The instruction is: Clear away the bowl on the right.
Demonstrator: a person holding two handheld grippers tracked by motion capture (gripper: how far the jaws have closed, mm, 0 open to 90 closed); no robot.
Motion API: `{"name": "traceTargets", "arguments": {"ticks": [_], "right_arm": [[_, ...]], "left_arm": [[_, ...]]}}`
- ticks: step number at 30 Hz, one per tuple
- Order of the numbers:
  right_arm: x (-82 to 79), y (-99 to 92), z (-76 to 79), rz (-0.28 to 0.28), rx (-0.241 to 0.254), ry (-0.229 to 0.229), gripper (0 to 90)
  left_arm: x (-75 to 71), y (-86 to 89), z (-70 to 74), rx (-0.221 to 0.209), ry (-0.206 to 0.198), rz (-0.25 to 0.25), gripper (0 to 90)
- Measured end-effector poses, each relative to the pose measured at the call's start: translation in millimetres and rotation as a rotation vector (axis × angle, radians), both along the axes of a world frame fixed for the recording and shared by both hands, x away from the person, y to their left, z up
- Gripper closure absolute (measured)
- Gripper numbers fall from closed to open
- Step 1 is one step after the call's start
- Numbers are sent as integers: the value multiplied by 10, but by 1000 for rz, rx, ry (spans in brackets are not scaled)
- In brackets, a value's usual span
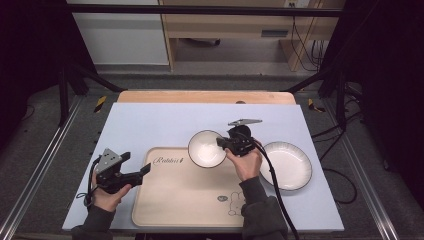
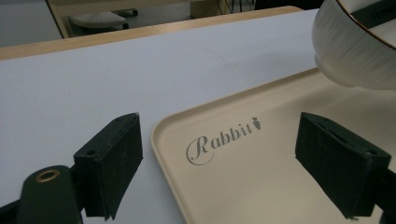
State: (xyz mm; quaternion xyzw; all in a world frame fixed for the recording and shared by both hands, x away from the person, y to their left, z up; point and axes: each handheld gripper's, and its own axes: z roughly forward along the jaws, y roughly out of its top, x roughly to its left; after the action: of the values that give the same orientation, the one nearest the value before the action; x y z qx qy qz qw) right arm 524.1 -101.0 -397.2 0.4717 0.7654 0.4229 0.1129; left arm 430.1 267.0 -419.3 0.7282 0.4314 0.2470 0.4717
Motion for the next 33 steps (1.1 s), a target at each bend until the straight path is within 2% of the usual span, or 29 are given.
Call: {"name": "traceTargets", "arguments": {"ticks": [33], "right_arm": [[92,294,-371,33,-61,105,822]], "left_arm": [[0,3,0,-2,1,2,145]]}}
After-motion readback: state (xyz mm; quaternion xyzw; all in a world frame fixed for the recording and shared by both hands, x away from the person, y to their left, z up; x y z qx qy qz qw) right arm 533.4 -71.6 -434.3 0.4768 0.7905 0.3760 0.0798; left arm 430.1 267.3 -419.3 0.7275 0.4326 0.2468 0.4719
